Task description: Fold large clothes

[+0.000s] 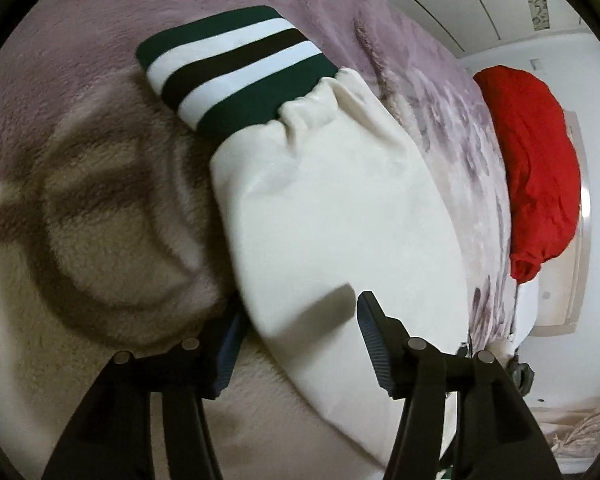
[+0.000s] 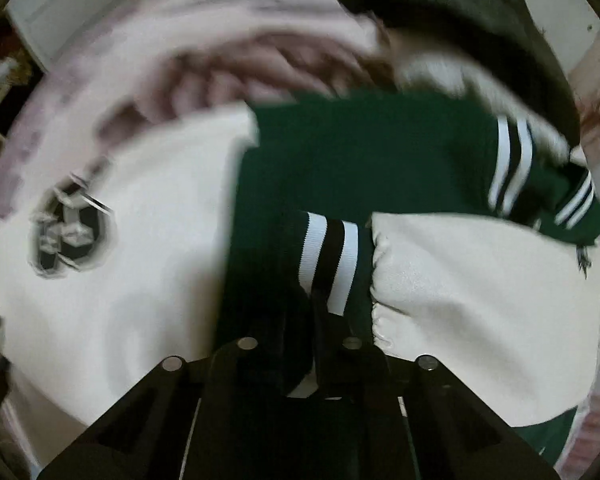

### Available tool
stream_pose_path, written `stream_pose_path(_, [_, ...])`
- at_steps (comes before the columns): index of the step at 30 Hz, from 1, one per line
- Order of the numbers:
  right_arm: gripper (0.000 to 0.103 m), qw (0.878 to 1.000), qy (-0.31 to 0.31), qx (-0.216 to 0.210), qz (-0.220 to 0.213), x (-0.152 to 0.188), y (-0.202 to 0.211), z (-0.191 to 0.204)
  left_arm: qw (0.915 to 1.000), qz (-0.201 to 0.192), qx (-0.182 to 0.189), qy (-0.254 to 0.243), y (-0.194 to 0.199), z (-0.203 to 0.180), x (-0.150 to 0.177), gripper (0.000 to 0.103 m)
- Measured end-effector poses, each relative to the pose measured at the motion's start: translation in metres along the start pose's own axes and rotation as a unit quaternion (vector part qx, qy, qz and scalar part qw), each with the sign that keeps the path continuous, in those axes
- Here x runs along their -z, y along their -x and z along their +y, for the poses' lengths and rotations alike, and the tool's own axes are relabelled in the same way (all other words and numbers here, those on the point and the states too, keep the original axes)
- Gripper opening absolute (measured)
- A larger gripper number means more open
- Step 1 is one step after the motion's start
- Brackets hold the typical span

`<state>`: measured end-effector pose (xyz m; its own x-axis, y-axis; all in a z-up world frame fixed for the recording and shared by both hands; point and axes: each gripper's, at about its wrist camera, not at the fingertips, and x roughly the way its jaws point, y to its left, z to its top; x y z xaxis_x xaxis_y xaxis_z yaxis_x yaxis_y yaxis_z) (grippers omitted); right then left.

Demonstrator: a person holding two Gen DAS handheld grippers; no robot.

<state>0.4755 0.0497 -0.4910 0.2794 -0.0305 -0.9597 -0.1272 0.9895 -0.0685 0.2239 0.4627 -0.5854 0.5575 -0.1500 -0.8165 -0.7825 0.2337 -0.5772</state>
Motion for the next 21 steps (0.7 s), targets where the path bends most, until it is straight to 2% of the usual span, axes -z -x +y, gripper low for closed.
stream_pose_path(2, [0.011, 1.000, 0.025, -0.011, -0.005, 0.000, 0.006, 0.011, 1.0000, -0.007, -0.004, 0.004, -0.003, -0.003, -0.005, 0.053])
stream_pose_path(4, [0.016, 0.998, 0.041, -0.020, 0.042, 0.000, -0.020, 0.019, 0.9997, -0.019, -0.003, 0.012, -0.005, -0.005, -0.009, 0.053])
stream_pose_path(6, [0.022, 0.996, 0.033, -0.057, 0.052, 0.001, -0.031, 0.009, 0.9989, -0.043, 0.002, 0.021, -0.002, -0.006, -0.011, 0.050])
stream_pose_path(7, [0.027, 0.995, 0.028, -0.076, 0.052, 0.001, -0.029, 0.002, 0.9980, -0.060, -0.003, 0.020, 0.001, -0.009, -0.011, 0.041])
stream_pose_path(8, [0.033, 0.994, 0.020, -0.094, 0.054, 0.001, -0.026, -0.007, 0.9970, -0.076, -0.010, 0.011, 0.003, -0.013, -0.012, 0.010])
stream_pose_path(9, [0.050, 0.993, 0.005, -0.108, 0.055, 0.001, -0.020, -0.019, 0.9962, -0.086, -0.013, 0.000, 0.006, -0.018, -0.012, 0.008])
stream_pose_path(11, [0.057, 0.992, -0.022, -0.114, 0.057, 0.006, -0.007, -0.042, 0.9938, -0.105, -0.025, -0.025, 0.011, -0.032, -0.011, 0.005])
stream_pose_path(12, [0.067, 0.992, -0.028, -0.106, 0.058, 0.009, -0.002, -0.049, 0.9923, -0.115, -0.031, -0.034, 0.014, -0.038, -0.009, 0.005])
stream_pose_path(13, [0.071, 0.994, -0.033, -0.093, 0.048, 0.011, 0.002, -0.055, 0.9903, -0.127, -0.037, -0.043, 0.020, -0.046, -0.006, 0.004])
stream_pose_path(15, [0.072, 0.996, -0.042, -0.072, 0.042, 0.021, 0.019, -0.073, 0.9870, -0.144, -0.045, -0.056, 0.030, -0.060, -0.001, 0.004])
stream_pose_path(16, [0.078, 0.996, -0.043, -0.063, 0.042, 0.025, 0.024, -0.075, 0.9850, -0.154, -0.046, -0.064, 0.037, -0.069, 0.002, 0.004])
stream_pose_path(18, [0.081, 0.997, -0.049, -0.041, 0.049, 0.030, 0.033, -0.089, 0.9782, -0.180, -0.047, -0.093, 0.054, -0.092, 0.010, 0.002])
stream_pose_path(21, [0.081, 0.991, -0.090, -0.079, 0.056, 0.040, 0.048, -0.112, 0.9650, -0.212, -0.045, -0.147, 0.078, -0.131, 0.026, 0.002])
